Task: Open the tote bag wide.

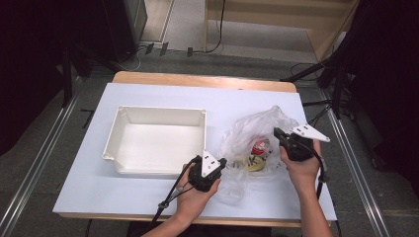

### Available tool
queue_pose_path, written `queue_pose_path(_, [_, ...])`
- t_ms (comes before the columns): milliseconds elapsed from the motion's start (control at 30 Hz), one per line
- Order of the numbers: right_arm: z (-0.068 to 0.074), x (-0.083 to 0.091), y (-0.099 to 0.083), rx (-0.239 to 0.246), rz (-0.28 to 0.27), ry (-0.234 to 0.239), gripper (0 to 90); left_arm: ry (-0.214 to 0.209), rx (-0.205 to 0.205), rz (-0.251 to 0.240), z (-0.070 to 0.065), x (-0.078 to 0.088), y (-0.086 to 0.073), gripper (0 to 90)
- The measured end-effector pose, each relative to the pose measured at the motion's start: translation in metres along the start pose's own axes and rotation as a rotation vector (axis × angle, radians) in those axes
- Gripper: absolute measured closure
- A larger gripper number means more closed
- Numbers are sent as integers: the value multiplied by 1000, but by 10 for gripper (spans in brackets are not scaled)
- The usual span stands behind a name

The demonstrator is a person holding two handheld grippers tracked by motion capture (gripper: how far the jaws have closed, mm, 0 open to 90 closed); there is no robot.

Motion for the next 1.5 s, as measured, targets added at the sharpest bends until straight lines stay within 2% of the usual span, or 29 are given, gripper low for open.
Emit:
queue_pose_path(100, [2, -20, 8, 4, 31, 0, 900, -5, -5, 61, -3, -10, -5, 892])
queue_pose_path(133, [0, -33, 9, 1, 72, -10, 900, -9, -16, 83, -6, -14, -7, 898])
queue_pose_path(233, [-5, -42, 5, 0, 107, -21, 900, -6, -51, 96, -9, -15, -7, 900])
queue_pose_path(333, [-26, -53, -12, -90, 186, -18, 900, -9, -107, 128, -14, -17, -8, 900])
queue_pose_path(400, [-36, -56, -23, -136, 224, -25, 900, -20, -112, 145, -15, -19, -9, 900])
queue_pose_path(433, [-36, -56, -23, -136, 224, -25, 900, -26, -104, 151, -15, -20, -10, 900])
queue_pose_path(467, [-45, -60, -38, -137, 284, -66, 900, -29, -107, 166, -15, -20, -10, 900])
queue_pose_path(500, [-45, -60, -38, -137, 284, -66, 900, -29, -107, 166, -15, -20, -10, 900])
queue_pose_path(600, [-51, -58, -43, -178, 274, -56, 867, -23, -133, 165, -16, -19, -10, 889])
queue_pose_path(667, [-51, -56, -42, -157, 262, -74, 804, -23, -130, 152, -16, -18, -10, 824])
queue_pose_path(700, [-50, -49, -37, -146, 203, -91, 727, -26, -133, 144, -16, -17, -10, 788])
queue_pose_path(733, [-47, -42, -34, -150, 162, -73, 670, -13, -147, 123, -16, -13, -9, 752])
queue_pose_path(767, [-44, -34, -31, -160, 126, -42, 660, -13, -147, 123, -16, -13, -9, 715])
queue_pose_path(833, [-37, -18, -28, -150, 78, -11, 634, -6, -161, 69, -17, -5, -2, 644])
queue_pose_path(900, [-31, -2, -29, -137, 38, -2, 632, -11, -144, 16, -18, 2, 7, 619])
queue_pose_path(933, [-31, -2, -29, -137, 38, -2, 632, -11, -144, 16, -18, 2, 7, 612])
queue_pose_path(967, [-27, 13, -29, -131, -6, 12, 672, -11, -135, -9, -19, 5, 11, 609])
queue_pose_path(1000, [-27, 13, -29, -131, -6, 12, 672, -10, -121, -36, -19, 9, 16, 609])
queue_pose_path(1033, [-23, 27, -30, -144, -43, 41, 733, -12, -98, -89, -21, 14, 25, 607])
queue_pose_path(1133, [-17, 37, -31, -151, -76, 72, 814, -31, -97, -112, -25, 15, 30, 610])
queue_pose_path(1167, [-10, 38, -37, -135, -44, 107, 862, -70, -86, -92, -30, 8, 31, 614])
queue_pose_path(1200, [-10, 38, -37, -135, -44, 107, 862, -70, -86, -92, -30, 8, 31, 621])
queue_pose_path(1233, [-4, 33, -45, -125, 7, 143, 890, -90, -81, -51, -32, -1, 27, 649])
queue_pose_path(1300, [-3, 29, -49, -129, 29, 147, 899, -107, -68, -27, -32, -7, 23, 694])
queue_pose_path(1333, [-4, 25, -54, -140, 50, 139, 900, -116, -61, 3, -33, -13, 19, 730])
queue_pose_path(1367, [-8, 15, -67, -174, 114, 98, 900, -118, -56, 59, -33, -24, 9, 776])
queue_pose_path(1400, [-8, 15, -67, -174, 114, 98, 900, -118, -56, 59, -33, -24, 9, 785])
queue_pose_path(1433, [-11, 5, -80, -197, 180, 72, 900, -117, -62, 86, -32, -29, 4, 789])
queue_pose_path(1500, [-12, 2, -84, -192, 210, 62, 900, -99, -69, 86, -30, -29, 5, 794])
Point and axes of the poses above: each handheld gripper's, and its own axes: x roughly backward along the jaws, y roughly out of its top, z roughly to its left, the point moved 6 cm from there along -x, roughly forward along the jaws, and after that the axes turned 15 degrees about -x, right-handed, at the moved point
